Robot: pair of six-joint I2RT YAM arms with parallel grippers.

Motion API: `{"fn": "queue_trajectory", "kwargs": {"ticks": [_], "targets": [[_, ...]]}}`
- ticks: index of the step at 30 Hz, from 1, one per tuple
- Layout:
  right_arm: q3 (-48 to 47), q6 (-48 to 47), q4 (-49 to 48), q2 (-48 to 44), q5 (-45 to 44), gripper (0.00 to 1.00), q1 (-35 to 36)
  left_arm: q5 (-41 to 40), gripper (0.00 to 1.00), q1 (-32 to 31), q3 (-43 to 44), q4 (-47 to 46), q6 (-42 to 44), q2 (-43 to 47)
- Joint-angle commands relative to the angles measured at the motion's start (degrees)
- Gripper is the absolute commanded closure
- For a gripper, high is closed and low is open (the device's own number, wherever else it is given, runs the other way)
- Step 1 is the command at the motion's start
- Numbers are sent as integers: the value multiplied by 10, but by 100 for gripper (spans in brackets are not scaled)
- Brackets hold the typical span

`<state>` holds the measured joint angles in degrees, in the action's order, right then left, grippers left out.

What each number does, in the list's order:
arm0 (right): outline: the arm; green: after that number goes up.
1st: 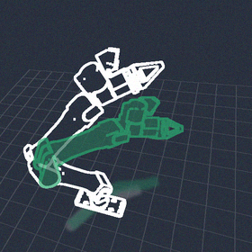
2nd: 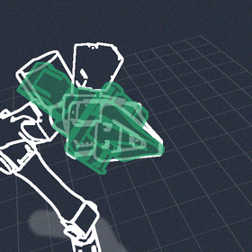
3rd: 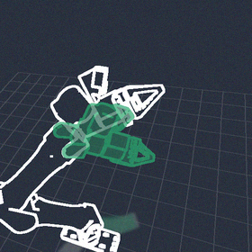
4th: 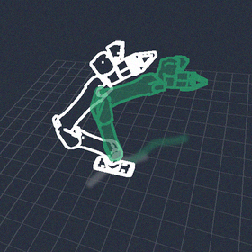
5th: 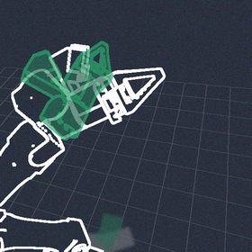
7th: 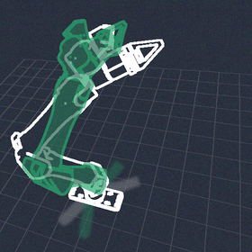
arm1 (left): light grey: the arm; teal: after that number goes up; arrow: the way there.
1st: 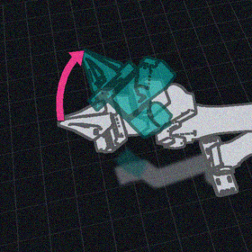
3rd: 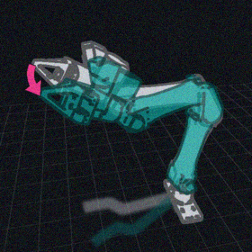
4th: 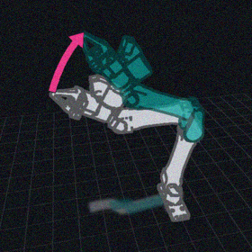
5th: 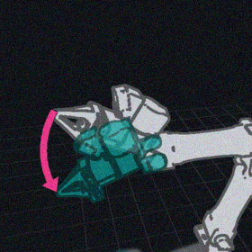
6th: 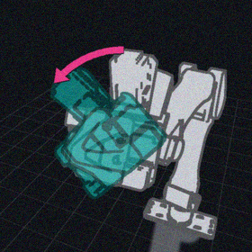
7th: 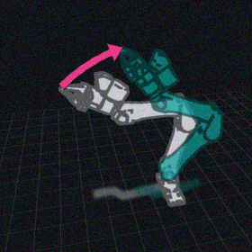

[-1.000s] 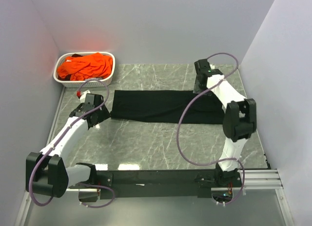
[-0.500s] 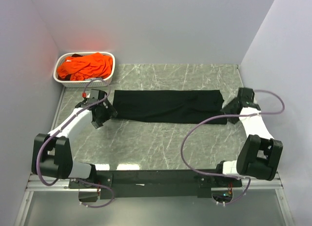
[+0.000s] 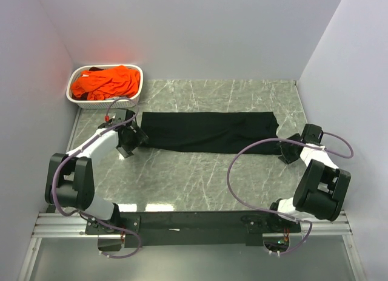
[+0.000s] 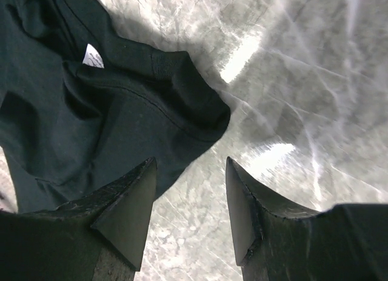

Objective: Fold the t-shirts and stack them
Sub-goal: Fold the tshirt

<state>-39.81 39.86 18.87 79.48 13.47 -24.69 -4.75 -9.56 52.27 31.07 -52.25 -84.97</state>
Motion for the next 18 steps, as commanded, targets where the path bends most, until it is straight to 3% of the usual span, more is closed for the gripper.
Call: {"fn": "queue_trajectory", "kwargs": {"ticks": [1, 18], "targets": [[7, 15, -51, 15, 31, 44, -5, 4, 20, 2, 24, -20, -11, -5], [18, 25, -75, 58, 23, 46, -6, -5, 25, 3, 39, -36, -35, -28]]}}
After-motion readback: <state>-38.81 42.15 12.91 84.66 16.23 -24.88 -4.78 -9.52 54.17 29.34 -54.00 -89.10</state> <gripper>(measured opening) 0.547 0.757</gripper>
